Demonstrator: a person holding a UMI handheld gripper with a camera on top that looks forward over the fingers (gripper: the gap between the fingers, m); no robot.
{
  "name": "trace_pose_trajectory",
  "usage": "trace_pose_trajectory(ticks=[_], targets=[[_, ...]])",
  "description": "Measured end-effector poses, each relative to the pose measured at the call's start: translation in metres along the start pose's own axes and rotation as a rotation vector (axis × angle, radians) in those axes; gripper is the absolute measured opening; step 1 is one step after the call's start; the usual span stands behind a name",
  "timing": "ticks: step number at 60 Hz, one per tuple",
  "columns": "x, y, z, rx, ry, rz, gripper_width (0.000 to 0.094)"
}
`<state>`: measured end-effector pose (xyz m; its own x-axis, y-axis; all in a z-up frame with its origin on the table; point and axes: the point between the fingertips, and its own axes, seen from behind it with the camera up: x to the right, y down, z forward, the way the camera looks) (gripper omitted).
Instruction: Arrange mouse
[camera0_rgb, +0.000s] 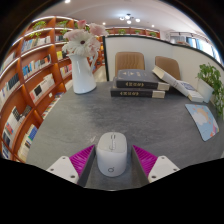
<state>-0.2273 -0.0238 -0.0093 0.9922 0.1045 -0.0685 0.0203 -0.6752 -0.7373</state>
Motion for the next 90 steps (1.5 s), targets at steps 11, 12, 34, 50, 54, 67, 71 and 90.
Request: trace_pose_trajectory(ticks=[11, 12, 34, 50, 54, 67, 71, 90], targets=[[0.003, -0.002, 0.007, -0.033, 0.026, 0.030, 0.0511], [0.004, -0.002, 0.008, -0.038, 0.026, 0.029, 0.0492], [0.018, -0.028, -0.013, -0.067, -0.060, -0.003, 0.0370], [0.187, -0.202, -0.105, 0.213, -0.031, -0.091, 0.0370], [0.242, -0.226, -0.115, 0.238, 0.002, -0.107, 0.0369], [0.393, -0.208, -0.082, 0.177, 0.111, -0.081, 0.0366], [0.423, -0.190, -0.064, 0.119, 0.119, -0.056, 0.0366], [0.442, -0.076, 0.012, -0.102, 0.062, 0.004, 0.0369]])
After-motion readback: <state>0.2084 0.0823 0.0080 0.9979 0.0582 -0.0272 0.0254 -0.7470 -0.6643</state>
